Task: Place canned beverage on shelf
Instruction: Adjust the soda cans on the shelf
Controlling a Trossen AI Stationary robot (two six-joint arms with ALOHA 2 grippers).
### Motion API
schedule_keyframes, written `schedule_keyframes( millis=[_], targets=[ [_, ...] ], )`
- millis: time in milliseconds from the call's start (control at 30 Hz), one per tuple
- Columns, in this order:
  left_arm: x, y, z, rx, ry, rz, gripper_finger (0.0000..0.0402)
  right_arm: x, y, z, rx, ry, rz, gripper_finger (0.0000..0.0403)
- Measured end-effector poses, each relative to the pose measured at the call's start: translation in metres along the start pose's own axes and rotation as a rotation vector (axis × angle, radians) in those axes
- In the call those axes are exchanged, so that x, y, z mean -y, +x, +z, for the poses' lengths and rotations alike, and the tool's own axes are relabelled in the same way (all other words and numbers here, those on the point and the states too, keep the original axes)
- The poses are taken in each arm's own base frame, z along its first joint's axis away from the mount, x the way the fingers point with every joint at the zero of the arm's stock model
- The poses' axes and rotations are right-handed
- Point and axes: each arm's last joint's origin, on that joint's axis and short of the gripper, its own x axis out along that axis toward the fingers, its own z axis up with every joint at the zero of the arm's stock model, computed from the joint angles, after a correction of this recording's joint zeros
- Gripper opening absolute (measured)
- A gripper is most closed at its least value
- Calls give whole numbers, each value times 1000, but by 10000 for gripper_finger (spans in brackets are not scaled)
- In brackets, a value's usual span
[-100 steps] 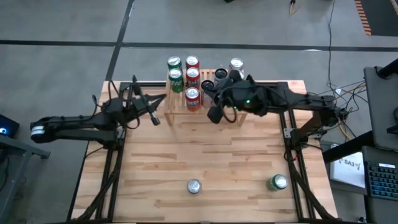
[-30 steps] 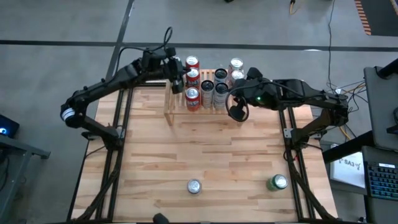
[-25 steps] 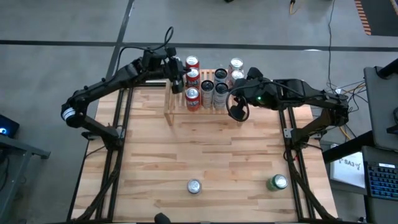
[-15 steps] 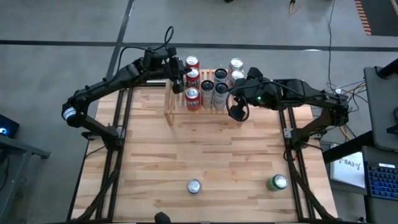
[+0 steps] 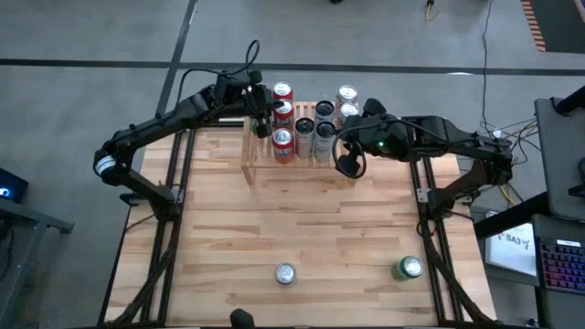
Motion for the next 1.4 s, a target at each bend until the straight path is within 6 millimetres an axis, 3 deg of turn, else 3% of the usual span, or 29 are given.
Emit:
schedule_keyframes(
  millis=[667,1400],
  targets=[
    [4,-2,-8,-83,-9,-43,0,0,0,0,0,3,0,9],
    [2,-3,-4,-68,-29,-36,0,0,0,2,18,-28,2,9]
  ],
)
